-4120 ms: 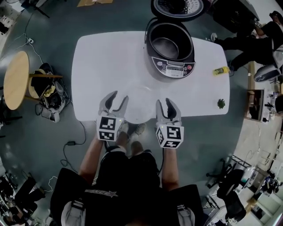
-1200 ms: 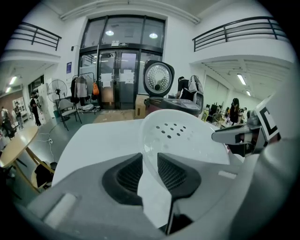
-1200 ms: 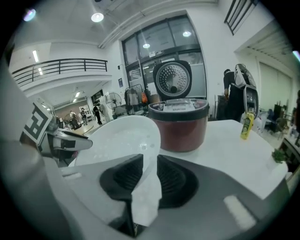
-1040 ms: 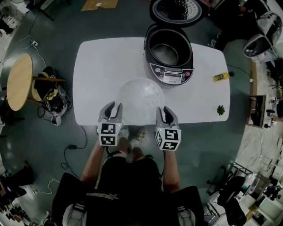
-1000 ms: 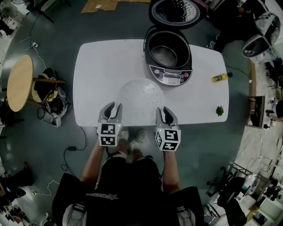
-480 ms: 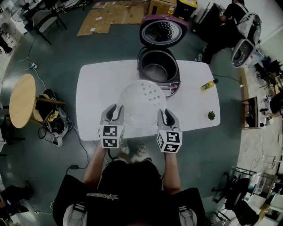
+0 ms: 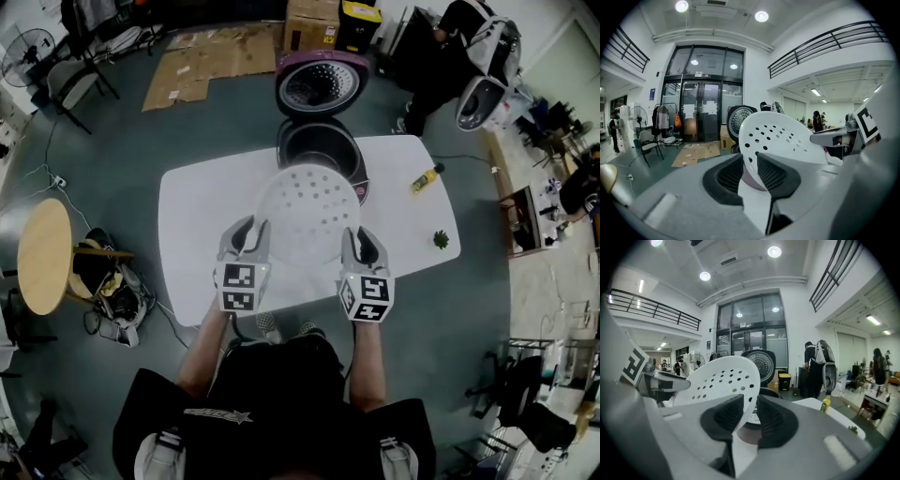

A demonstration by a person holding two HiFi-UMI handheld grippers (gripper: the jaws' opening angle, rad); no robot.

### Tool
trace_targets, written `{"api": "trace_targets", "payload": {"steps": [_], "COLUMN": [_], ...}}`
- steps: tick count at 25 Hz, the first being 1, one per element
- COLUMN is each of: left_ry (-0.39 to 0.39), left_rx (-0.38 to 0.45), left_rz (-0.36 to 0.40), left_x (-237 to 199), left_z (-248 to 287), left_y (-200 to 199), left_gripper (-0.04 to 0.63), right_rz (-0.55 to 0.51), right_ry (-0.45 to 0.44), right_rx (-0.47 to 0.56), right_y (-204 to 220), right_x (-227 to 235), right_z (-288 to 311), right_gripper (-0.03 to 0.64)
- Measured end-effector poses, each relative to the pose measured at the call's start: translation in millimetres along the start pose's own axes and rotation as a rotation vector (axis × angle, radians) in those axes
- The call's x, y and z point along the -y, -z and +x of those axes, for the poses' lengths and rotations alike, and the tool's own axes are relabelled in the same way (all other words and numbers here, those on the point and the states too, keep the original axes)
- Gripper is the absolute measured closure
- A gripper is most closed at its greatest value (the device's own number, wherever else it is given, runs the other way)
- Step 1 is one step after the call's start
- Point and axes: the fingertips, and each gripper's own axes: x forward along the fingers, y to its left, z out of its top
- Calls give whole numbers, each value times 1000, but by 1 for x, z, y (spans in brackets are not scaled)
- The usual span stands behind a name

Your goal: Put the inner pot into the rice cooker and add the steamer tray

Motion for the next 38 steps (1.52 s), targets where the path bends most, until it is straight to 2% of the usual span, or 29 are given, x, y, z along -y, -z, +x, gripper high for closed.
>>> {"api": "trace_targets", "payload": {"steps": [6, 12, 28, 38], "left_ry": [47, 67, -45, -130], "left_rx": [24, 39, 18, -35], "left_rz": [10, 12, -19, -45], "left_x": [7, 18, 17, -1], "left_z": [19, 43, 143, 192], "left_y": [-17, -30, -64, -56], "left_gripper": [494, 492, 491, 489], "right_rz": [1, -7, -45, -56], "right_ry": [56, 76, -44, -140], "right_rx": [35, 45, 20, -24], "right_y": [-17, -27, -57, -51], "right_x": [16, 40, 111, 128], "right_z": [-1, 11, 117, 186], "right_gripper": [533, 534, 534, 534]}}
